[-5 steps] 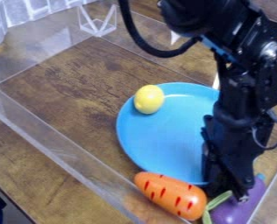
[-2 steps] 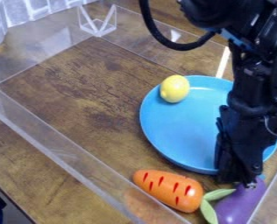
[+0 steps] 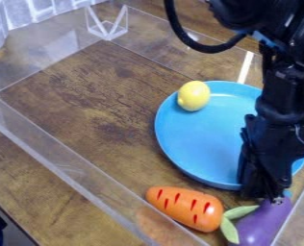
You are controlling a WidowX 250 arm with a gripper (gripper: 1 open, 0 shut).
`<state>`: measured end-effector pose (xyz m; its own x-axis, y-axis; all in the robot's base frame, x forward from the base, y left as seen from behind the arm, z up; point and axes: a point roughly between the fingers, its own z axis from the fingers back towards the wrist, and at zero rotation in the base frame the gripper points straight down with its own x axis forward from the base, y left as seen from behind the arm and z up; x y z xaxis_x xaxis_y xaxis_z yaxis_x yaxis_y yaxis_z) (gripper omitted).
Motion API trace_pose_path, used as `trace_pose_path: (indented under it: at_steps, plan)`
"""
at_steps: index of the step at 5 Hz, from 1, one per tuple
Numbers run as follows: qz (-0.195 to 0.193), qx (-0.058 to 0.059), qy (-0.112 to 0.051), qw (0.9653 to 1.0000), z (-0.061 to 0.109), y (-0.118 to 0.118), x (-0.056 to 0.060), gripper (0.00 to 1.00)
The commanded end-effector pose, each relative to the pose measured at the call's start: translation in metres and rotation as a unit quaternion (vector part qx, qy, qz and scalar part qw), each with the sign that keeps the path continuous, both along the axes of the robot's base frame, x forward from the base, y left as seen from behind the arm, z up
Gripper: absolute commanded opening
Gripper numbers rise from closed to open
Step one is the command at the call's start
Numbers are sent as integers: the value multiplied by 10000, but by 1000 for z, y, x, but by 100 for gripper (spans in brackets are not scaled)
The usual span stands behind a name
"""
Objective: Remove the carrot from the blue tray and put it on the table
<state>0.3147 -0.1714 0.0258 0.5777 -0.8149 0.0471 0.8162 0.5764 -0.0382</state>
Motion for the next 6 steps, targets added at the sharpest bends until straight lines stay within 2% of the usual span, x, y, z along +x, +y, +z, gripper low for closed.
trace_pose_path:
  at_steps: [1,2,4,6]
  plan:
    - [-186,-36,-175,9997,11,-15,4,0]
    - [84,15,-168,9998,14,-15,7,0]
    - [490,116,-175,9986,31,-13,-1,0]
    - [601,187,-223,9978,27,-8,5,0]
